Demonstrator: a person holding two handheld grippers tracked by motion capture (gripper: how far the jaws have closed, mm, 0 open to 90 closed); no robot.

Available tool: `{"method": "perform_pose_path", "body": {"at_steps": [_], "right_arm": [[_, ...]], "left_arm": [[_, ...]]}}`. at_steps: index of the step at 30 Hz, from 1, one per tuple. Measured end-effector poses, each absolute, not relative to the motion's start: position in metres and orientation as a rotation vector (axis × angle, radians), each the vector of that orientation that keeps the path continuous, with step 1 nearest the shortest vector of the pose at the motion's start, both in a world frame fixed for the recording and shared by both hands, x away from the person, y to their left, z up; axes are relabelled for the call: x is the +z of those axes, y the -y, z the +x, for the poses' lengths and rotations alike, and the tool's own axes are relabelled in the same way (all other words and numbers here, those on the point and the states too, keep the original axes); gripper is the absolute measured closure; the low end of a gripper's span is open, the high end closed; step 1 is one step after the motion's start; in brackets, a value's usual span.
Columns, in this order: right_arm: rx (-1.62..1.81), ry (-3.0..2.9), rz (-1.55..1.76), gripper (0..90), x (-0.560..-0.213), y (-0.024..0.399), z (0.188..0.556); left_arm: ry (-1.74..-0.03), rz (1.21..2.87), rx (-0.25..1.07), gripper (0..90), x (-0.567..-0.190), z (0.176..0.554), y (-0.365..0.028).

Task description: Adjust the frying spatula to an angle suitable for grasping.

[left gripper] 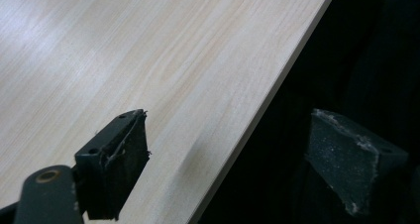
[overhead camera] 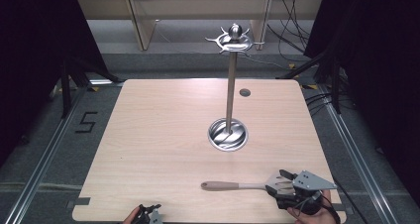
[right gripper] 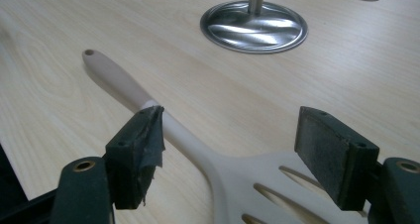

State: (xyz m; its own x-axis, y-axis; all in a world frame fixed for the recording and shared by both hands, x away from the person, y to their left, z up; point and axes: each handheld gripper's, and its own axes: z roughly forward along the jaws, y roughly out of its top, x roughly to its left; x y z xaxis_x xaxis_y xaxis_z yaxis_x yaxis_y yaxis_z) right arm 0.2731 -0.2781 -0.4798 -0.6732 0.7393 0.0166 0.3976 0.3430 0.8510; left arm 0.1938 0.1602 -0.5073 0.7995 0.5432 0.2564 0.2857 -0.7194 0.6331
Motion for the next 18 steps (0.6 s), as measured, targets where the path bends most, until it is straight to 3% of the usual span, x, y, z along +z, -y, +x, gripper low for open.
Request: {"method": "perform_pose_path", "body": {"at_steps": [18], "right_arm": [[1.248,-2.309,1.015,30.9,-0.4774,0.271,0.2747]], "left_arm": [[-0.615,2.401,0.583,15.5,-0.5079,0.1942,-0.1597]]}}
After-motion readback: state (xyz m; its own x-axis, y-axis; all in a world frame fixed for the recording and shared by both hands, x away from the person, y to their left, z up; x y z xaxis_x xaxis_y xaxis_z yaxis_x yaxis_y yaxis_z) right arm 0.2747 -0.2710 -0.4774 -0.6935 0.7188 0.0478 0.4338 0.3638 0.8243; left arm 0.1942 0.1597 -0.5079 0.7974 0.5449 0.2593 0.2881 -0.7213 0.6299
